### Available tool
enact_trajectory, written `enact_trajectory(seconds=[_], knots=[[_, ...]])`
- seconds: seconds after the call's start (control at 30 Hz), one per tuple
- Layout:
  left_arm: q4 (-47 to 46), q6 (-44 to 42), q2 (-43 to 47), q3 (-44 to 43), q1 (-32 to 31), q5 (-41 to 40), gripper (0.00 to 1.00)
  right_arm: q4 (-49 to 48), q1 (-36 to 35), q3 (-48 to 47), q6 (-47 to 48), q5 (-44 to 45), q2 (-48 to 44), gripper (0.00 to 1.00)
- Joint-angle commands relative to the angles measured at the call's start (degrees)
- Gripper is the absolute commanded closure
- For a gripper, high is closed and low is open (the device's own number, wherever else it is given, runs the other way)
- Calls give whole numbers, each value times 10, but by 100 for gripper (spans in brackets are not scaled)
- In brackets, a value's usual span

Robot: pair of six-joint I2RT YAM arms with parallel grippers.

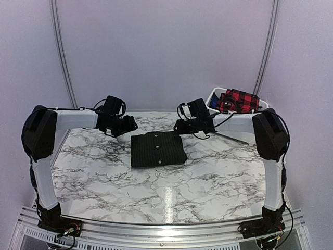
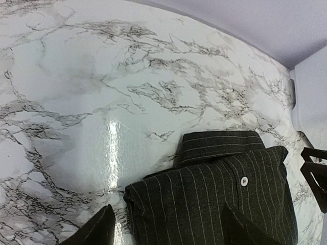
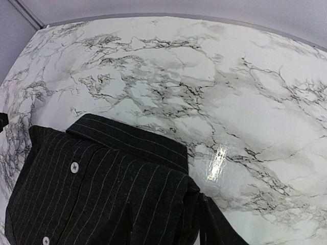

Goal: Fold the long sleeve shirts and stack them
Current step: Fold the 2/3-rectangle-folded shirt at the center of the board, then smooth out the square-folded shirt at the center of the board.

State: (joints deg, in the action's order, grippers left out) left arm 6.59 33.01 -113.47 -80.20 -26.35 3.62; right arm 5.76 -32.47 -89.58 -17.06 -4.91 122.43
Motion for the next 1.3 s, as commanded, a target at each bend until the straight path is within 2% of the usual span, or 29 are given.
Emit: enact_trajectory(seconds=[0.0, 0.13, 0.2, 0.3, 0.4, 0.5, 0.73, 0.97, 1.27], knots=[[42, -23, 66, 3, 6, 12, 26, 42, -12, 6, 4, 4, -82, 59], [41, 0, 124, 74, -7, 34, 33, 46, -65, 77, -5, 16, -157, 61], [38, 5, 148, 107, -23, 39, 41, 43, -94, 111, -13, 20, -187, 69], [27, 17, 175, 147, -55, 46, 52, 27, -126, 162, -31, 25, -219, 77], [14, 29, 187, 174, -84, 48, 63, 0, -134, 208, -43, 26, -233, 81], [-3, 41, 181, 188, -102, 51, 69, -8, -133, 227, -43, 36, -210, 84], [-16, 46, 141, 179, -126, 64, 74, -18, -105, 263, -71, 42, -134, 89], [-27, 42, 116, 166, -129, 82, 73, -27, -115, 325, -106, 42, -172, 85], [-17, 76, 50, 165, -131, 55, 75, 39, -147, 254, -84, 84, -232, 75]])
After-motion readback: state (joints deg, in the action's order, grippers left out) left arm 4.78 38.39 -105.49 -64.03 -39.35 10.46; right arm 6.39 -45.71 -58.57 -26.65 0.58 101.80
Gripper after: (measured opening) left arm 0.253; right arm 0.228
